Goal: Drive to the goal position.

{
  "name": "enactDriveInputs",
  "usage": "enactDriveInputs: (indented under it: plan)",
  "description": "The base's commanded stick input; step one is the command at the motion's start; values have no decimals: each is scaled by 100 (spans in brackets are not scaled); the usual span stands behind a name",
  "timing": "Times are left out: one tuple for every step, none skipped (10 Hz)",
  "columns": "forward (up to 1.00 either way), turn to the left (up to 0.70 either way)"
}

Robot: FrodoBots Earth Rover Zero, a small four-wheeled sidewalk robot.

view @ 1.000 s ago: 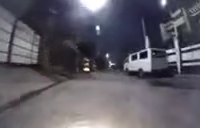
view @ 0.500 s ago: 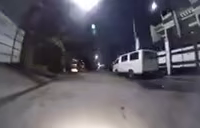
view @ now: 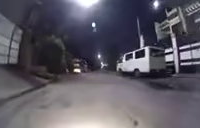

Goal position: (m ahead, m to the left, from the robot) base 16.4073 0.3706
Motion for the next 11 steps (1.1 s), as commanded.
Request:
enactDriveInputs:
  plan:
    - [85,3]
    - [85,3]
    - [85,3]
    - [85,4]
    - [85,14]
    - [85,28]
    - [85,24]
    - [85,3]
    - [85,3]
    - [85,3]
    - [85,3]
